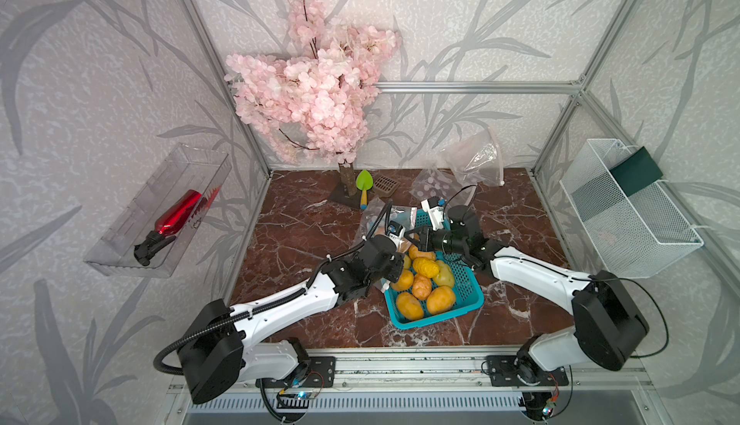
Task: Put the potatoes into a zipper bag and zip it
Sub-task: Open the zipper of the food storage bag.
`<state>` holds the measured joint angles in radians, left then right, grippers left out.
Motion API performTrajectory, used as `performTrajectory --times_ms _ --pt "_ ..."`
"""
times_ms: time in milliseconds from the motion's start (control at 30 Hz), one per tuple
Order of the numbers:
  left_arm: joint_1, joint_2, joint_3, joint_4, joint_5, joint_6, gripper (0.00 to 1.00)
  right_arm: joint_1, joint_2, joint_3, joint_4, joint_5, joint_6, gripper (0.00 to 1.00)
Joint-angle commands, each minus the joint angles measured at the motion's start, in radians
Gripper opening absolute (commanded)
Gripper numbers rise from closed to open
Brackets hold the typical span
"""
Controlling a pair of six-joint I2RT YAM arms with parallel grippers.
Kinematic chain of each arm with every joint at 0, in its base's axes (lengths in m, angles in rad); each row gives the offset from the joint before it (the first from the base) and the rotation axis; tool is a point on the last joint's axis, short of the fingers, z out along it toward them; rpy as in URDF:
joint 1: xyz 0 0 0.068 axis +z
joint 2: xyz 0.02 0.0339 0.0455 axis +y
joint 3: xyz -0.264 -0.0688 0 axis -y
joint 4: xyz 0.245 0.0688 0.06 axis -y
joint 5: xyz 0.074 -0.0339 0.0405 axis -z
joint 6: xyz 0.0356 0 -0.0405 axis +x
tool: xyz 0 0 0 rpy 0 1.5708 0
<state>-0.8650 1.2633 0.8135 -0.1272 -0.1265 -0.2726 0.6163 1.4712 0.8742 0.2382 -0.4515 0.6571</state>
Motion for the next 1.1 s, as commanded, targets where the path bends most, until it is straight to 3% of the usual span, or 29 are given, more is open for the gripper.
performTrajectory --times_ms 0,233,367,433,600,867,900,1000,1067 --pt "0.002 -0.031 -0.011 0.011 -0.009 0.004 0.35 0.008 0.008 0.025 0.012 -0.007 -0.014 0.03" --pt "0.003 -0.029 -0.01 0.006 -0.021 0.001 0.36 0.011 0.006 0.026 0.011 -0.007 -0.013 0.04" --pt "0.003 -0.031 -0.006 0.008 -0.007 0.004 0.48 0.01 0.013 0.029 0.007 0.001 -0.013 0.04" --pt "0.003 -0.03 -0.004 0.008 -0.008 0.004 0.48 0.01 0.02 0.031 0.013 -0.006 -0.013 0.04" --pt "0.003 -0.016 -0.001 0.004 -0.031 0.004 0.37 0.012 0.015 0.031 0.016 -0.013 -0.011 0.04" --pt "0.003 -0.029 0.001 0.007 -0.03 0.001 0.41 0.013 0.012 0.029 0.009 -0.003 -0.013 0.05" --pt "0.002 -0.031 -0.001 0.008 -0.03 0.002 0.4 0.015 0.012 0.029 0.01 -0.003 -0.013 0.05" --pt "0.004 -0.029 -0.003 0.01 -0.035 0.002 0.22 0.015 0.011 0.029 0.013 -0.008 -0.013 0.08" --pt "0.004 -0.025 -0.001 0.009 -0.038 0.002 0.16 0.017 0.009 0.028 0.015 -0.01 -0.013 0.12"
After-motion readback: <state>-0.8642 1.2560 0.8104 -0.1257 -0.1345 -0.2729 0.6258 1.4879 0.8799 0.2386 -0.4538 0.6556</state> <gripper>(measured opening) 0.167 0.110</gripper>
